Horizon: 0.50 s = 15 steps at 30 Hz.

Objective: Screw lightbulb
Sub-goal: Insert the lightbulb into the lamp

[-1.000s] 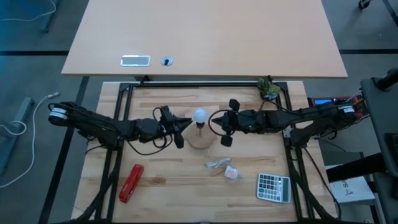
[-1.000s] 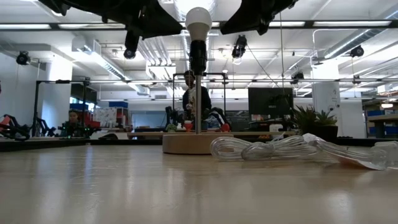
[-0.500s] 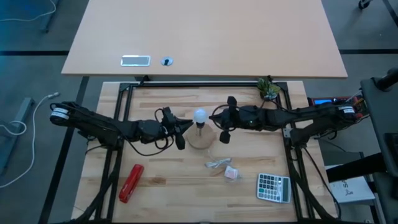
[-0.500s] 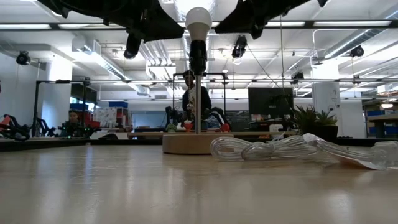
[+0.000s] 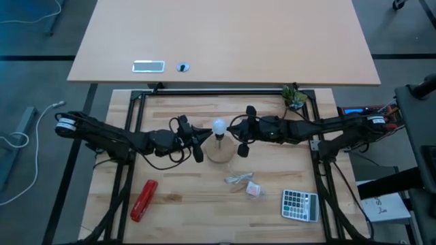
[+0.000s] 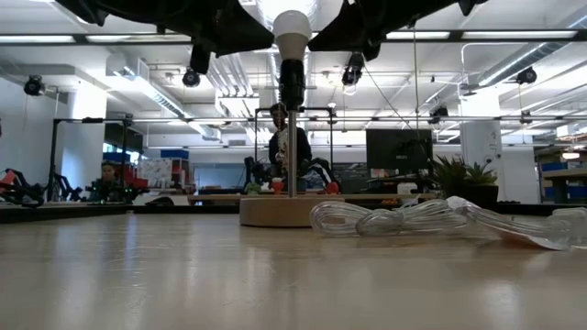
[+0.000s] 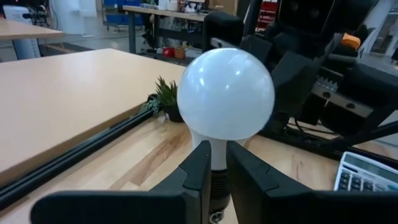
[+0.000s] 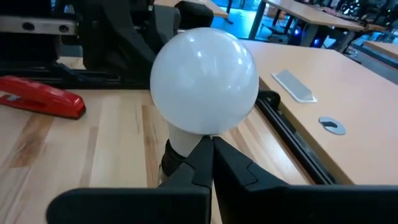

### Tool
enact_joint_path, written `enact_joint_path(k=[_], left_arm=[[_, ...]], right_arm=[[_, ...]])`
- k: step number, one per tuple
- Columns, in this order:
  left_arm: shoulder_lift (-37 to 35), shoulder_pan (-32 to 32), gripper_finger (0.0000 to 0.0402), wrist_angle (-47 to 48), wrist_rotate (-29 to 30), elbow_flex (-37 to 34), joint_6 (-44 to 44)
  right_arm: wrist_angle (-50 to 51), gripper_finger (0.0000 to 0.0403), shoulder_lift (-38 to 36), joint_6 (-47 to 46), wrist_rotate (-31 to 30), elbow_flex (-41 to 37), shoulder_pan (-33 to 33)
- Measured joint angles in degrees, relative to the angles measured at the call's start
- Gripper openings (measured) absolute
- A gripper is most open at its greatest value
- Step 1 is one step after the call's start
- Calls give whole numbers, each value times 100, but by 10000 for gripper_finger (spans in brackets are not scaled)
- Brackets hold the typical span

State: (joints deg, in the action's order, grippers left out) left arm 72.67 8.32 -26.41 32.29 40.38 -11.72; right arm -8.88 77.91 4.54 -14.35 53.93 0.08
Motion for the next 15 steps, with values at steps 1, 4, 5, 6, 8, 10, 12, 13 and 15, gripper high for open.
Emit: enact_joint_path(k=[1,4,5,6,8,10,12,13,15], left_arm=[[17,-10,41,-20,-1,0,30],[102,-52,41,-104,1,0,117],[148,-77,41,-121,-1,0,139],[191,-97,41,-130,-2,0,161],[259,-122,41,-165,-2,0,162],[303,-131,41,-223,-25,0,166],[335,-131,41,-296,-70,0,184],[357,-135,41,-350,-85,0,211],[382,-135,41,-427,-94,0,274]], right_arm=[[1,0,0,0,0,0,0],[-28,0,0,-1,9,0,2],[-42,0,0,-1,56,0,2],[-36,0,0,-2,106,0,2],[-37,0,0,-3,111,0,2],[-35,0,0,-3,115,0,2],[-37,0,0,-3,127,0,2],[-35,0,0,-3,125,0,2],[-33,0,0,-4,125,0,2]])
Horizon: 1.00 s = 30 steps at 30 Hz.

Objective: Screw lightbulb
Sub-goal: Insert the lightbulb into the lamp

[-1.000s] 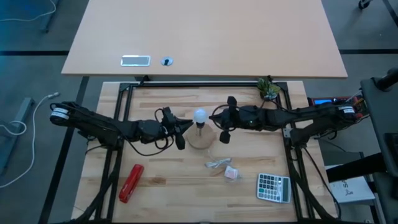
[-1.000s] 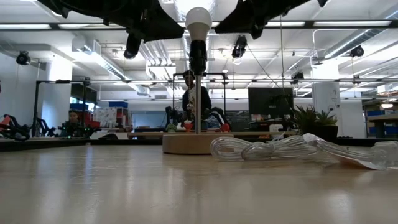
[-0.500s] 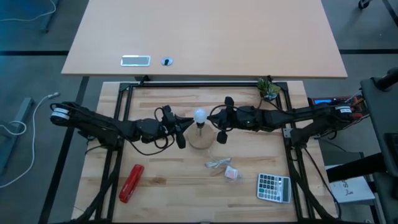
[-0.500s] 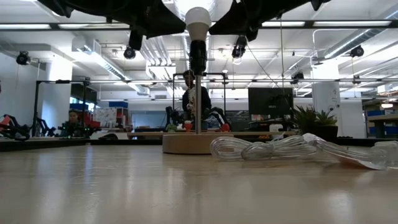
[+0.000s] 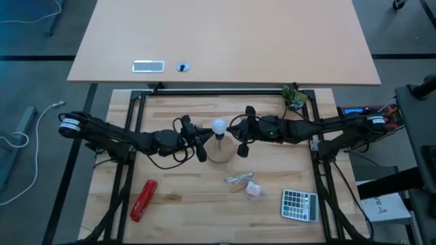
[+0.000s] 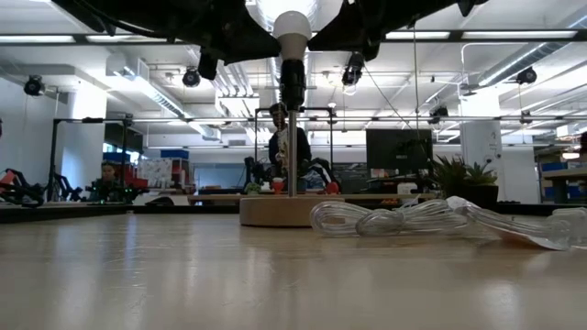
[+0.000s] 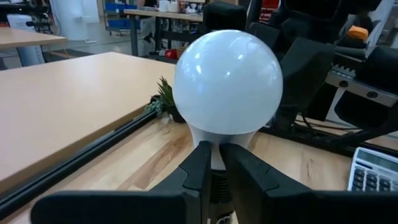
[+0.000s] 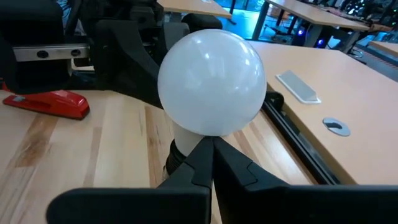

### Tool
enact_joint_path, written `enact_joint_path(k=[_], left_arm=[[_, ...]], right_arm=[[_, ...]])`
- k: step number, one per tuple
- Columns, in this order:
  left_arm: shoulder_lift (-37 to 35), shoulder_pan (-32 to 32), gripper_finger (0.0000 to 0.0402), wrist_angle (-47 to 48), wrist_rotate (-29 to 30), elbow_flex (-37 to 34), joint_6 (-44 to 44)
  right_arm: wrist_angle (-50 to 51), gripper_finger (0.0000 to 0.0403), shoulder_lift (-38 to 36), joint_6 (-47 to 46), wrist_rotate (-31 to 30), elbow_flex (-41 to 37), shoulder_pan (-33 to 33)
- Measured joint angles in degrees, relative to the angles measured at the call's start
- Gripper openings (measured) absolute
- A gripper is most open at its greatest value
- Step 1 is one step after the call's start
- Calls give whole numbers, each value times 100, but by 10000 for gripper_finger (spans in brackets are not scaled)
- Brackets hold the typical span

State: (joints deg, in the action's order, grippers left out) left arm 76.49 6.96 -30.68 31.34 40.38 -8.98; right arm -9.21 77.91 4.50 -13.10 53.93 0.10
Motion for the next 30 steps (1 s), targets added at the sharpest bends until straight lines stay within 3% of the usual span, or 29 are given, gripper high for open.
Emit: enact_joint_path(k=[9,20,30], left_arm=[[4,-33,41,-39,-28,-2,14],[-31,-22,41,42,352,-2,-5],[-229,210,41,276,298,0,-232]], right_arm=[[-1,0,22,-90,111,0,0],[79,0,-8,-337,364,0,28],[546,0,-249,-358,-188,-2,37]])
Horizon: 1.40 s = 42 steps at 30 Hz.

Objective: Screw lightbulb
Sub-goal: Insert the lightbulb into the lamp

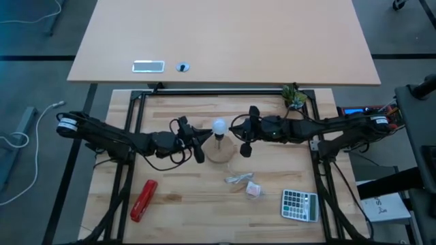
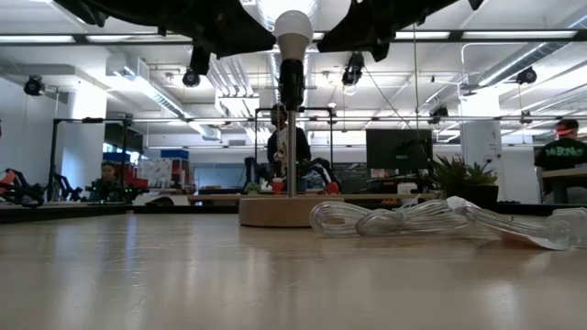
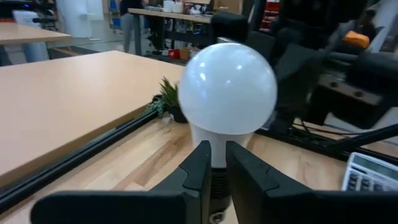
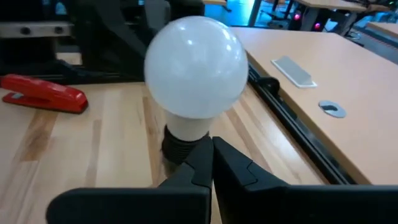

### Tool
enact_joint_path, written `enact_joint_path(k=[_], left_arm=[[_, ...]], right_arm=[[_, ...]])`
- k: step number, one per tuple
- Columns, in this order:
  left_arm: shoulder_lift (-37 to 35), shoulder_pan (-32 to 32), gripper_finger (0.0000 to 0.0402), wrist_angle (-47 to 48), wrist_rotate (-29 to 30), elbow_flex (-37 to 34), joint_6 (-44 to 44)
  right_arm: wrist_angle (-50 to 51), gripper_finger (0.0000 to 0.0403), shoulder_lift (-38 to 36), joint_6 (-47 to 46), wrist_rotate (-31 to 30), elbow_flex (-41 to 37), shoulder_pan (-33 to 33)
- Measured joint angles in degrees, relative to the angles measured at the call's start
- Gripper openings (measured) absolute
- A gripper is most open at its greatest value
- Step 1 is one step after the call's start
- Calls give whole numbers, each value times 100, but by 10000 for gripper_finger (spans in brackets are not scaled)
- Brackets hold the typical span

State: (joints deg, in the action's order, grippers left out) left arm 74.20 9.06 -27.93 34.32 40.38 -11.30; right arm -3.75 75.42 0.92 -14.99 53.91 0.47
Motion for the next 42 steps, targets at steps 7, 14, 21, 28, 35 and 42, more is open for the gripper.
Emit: enact_joint_path(k=[7,14,21,28,35,42], left_arm=[[157,-54,41,-331,-203,0,43],[163,-111,41,-366,-205,0,149],[163,-161,41,-367,-201,-1,160],[163,-194,41,-364,-181,-1,157],[163,-223,41,-315,-183,0,53],[63,-161,41,-79,-187,-2,24]], right_arm=[[-301,0,180,139,-5,-4,-74],[-548,0,309,206,16,-7,-74],[-621,0,345,189,151,-7,-67],[-668,0,345,187,220,-9,15],[-723,0,345,187,254,-9,79],[-395,0,273,156,210,-8,81]])
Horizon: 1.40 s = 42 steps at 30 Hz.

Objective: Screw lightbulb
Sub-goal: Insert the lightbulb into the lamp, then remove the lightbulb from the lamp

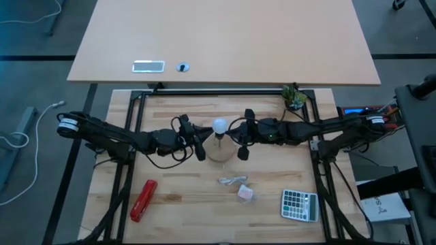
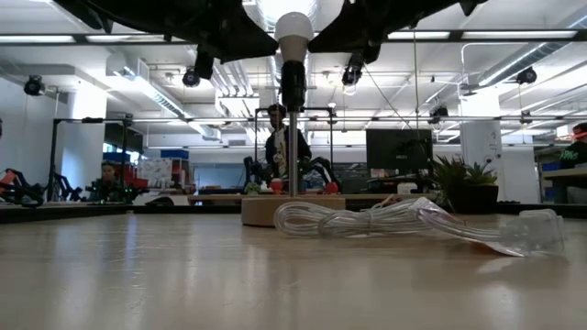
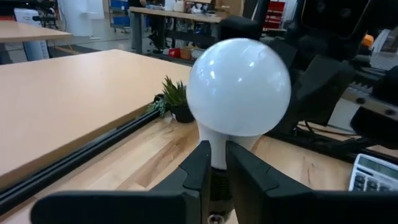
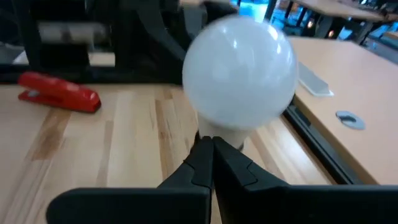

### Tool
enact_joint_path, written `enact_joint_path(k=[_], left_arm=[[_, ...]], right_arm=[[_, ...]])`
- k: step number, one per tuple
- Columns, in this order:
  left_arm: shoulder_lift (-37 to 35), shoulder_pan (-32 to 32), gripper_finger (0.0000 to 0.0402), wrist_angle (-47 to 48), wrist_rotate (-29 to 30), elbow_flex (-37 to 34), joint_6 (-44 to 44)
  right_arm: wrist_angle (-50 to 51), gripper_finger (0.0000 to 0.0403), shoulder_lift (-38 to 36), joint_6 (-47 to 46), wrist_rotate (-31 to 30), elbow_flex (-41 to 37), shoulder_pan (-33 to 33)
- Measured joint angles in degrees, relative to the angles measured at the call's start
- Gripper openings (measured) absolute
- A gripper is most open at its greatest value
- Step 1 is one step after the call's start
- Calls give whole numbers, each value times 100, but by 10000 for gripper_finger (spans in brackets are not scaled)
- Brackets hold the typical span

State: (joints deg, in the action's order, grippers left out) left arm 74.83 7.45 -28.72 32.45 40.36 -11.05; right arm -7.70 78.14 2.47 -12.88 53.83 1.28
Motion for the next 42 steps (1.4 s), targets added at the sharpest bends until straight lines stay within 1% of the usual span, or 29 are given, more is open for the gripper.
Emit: enact_joint_path(k=[4,8,10,15,19,25,28,30,33,35,42], left_arm=[[-193,242,41,405,-23,2,-54],[-174,358,41,1021,-20,2,-317],[-58,373,41,1063,-18,-49,-475],[291,375,41,1014,-4,-109,-600],[403,373,41,884,127,-107,-541],[415,371,41,909,155,-113,-485],[368,377,41,717,159,-96,-383],[271,376,41,634,378,-43,-251],[168,362,41,629,1080,34,9],[130,345,41,664,1350,97,284],[115,66,41,639,1355,436,886]], right_arm=[[583,0,-216,-127,-45,0,0],[692,0,-492,-167,-61,-93,0],[667,0,-626,-148,-61,-197,0],[36,0,-837,-166,-61,-679,0],[-335,0,-839,-186,-37,-1046,0],[-774,0,-676,-199,-17,-1231,0],[-1024,0,-679,-206,-61,-1235,-3],[-1164,0,-679,-207,-74,-1227,-25],[-1388,0,-680,-201,-76,-1160,-57],[-1408,0,-684,-142,-65,-1098,-57],[-1392,0,-681,-100,-46,-1035,-55]])
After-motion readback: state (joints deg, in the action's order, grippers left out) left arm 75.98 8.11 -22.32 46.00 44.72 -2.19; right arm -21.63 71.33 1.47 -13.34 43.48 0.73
